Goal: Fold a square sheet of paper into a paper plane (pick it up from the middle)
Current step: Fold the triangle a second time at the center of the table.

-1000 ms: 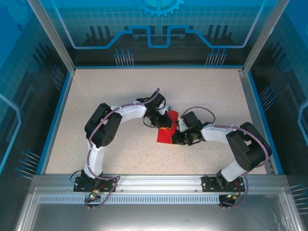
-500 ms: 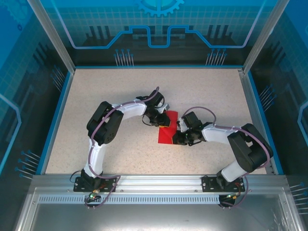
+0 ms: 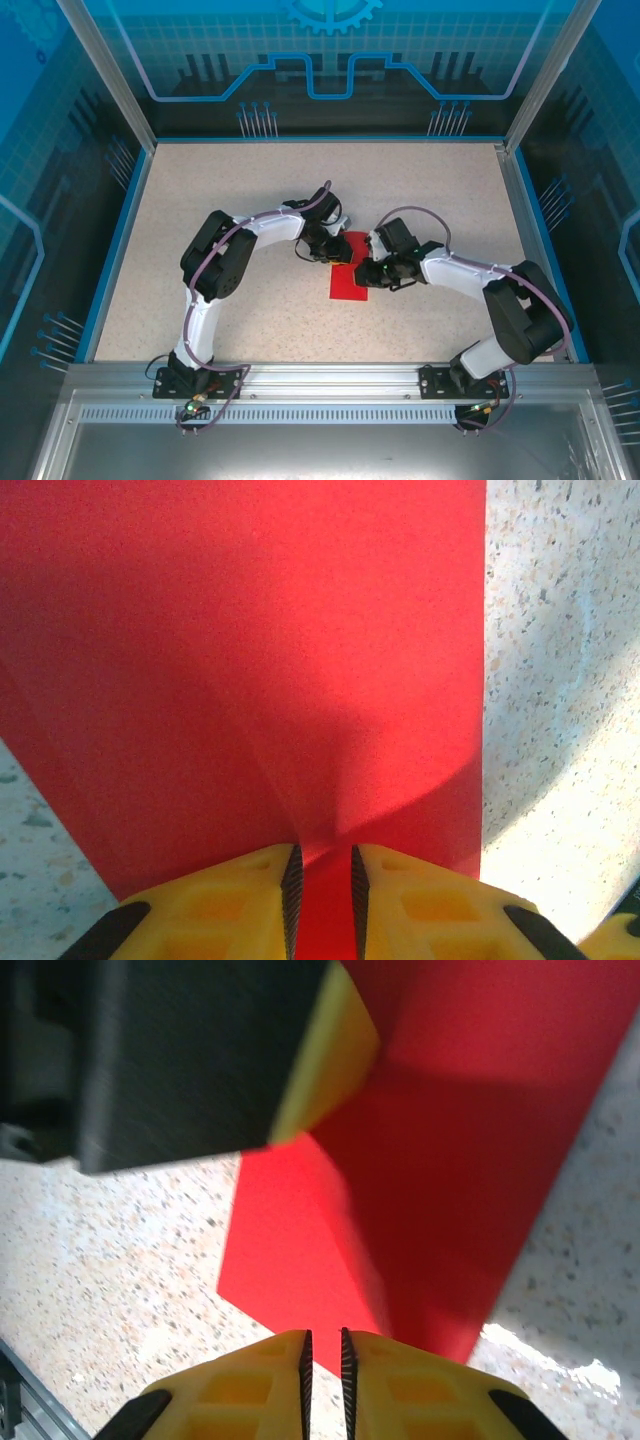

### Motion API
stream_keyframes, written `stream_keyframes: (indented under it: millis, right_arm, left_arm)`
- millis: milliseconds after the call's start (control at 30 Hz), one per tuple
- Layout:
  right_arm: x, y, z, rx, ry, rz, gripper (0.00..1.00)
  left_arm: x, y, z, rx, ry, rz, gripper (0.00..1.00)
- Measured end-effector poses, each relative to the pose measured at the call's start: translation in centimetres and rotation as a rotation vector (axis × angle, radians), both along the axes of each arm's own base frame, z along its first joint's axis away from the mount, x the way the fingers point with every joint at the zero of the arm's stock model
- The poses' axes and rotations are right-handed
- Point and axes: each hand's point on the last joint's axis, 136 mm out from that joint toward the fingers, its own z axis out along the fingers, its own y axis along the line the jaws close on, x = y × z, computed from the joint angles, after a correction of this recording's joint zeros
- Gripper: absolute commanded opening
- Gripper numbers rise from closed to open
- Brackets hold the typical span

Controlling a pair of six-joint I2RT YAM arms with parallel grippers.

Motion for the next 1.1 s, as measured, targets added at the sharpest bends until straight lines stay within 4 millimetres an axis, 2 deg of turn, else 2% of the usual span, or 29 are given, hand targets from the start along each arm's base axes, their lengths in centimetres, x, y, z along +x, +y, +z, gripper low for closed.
stream_keyframes:
  millis: [167,333,467,633,800,900,1100]
  right_arm:
    - [0.9,0.9,0.0,-0.011,-0.026,0.023,0.22]
    - [1.3,0.3,-1.7,-0.069,-0.016,0.021,0.23]
    - [1.4,-0.1,-2.2,-0.098,-0.018,0.017,0.23]
    - [1.6,-0.2,-2.4,-0.109,-0.023,0.011,0.23]
    - [1.1,-0.7,-3.1,-0.117,-0.020,0.007,0.23]
    - [0.7,-1.0,-3.7,-0.120,-0.013,0.005,0.21]
    - [0.7,-1.1,-3.7,-0.108,-0.025,-0.002,0.14]
  left_arm:
    - [0.1,0.0,0.1,0.000,-0.001,0.001,0.27]
    - [0.6,0.0,0.6,-0.001,-0.010,0.007,0.34]
    - [1.0,0.7,1.1,0.014,-0.015,0.025,0.42]
    - [1.3,1.5,3.9,0.021,-0.060,0.053,0.53]
    - [0.3,2.1,6.7,-0.029,-0.086,0.117,0.56]
    - [-0.8,2.6,6.4,-0.044,-0.063,0.165,0.56]
    - [-3.0,2.2,4.0,-0.055,0.010,0.223,0.57]
